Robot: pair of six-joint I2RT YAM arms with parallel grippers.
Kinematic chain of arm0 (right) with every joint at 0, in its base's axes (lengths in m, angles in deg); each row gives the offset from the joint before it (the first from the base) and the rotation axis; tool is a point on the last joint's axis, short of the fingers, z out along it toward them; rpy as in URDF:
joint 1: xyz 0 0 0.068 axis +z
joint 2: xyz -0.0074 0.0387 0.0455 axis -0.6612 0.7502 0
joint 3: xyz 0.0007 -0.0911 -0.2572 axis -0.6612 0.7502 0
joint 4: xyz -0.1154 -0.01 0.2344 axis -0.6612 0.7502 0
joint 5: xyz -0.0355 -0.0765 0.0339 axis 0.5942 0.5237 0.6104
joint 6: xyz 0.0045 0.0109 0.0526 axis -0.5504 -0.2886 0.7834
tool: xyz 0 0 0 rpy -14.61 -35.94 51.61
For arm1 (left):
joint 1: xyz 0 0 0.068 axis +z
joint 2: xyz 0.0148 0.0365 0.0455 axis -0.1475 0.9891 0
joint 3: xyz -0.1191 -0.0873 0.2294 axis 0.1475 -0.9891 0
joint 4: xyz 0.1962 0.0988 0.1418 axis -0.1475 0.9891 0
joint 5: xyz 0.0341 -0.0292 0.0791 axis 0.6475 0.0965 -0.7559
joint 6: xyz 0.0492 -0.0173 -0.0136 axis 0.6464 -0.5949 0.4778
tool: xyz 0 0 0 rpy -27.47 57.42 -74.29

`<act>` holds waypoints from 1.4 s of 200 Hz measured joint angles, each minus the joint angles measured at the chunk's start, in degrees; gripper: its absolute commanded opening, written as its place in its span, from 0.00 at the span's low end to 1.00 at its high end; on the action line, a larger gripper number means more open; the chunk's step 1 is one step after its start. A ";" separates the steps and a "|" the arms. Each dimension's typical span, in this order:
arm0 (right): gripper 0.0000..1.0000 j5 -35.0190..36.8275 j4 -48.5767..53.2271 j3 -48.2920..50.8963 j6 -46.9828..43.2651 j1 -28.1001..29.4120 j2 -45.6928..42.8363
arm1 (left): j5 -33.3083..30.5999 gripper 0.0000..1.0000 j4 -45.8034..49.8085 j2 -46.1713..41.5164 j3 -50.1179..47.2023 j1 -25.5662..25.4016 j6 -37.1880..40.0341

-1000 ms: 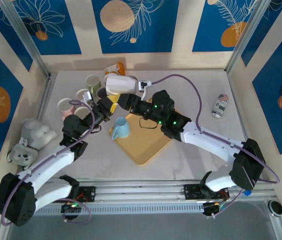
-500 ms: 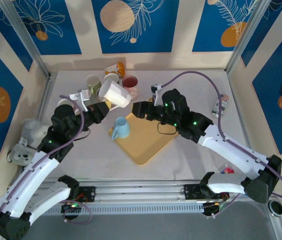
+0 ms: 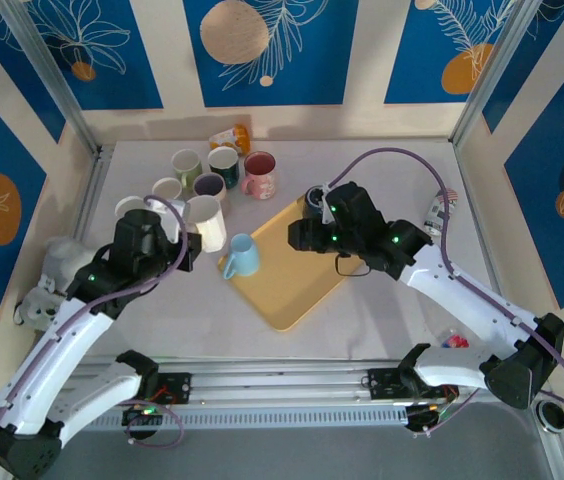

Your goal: Turn the mug right side up

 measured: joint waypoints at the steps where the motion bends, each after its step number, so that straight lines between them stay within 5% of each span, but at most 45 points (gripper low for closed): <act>1: 0.62 0.00 0.02 0.00 0.00 -0.02 0.00 | -0.02 0.00 0.02 0.04 0.00 0.00 0.04; 117: 0.61 -1.11 1.25 0.07 0.02 -1.57 0.92 | -7.37 0.00 -6.95 3.63 -8.26 2.25 1.38; 280: 0.61 -3.43 1.25 0.28 0.87 -1.88 4.55 | -5.11 0.00 -32.68 16.09 -20.52 7.52 5.33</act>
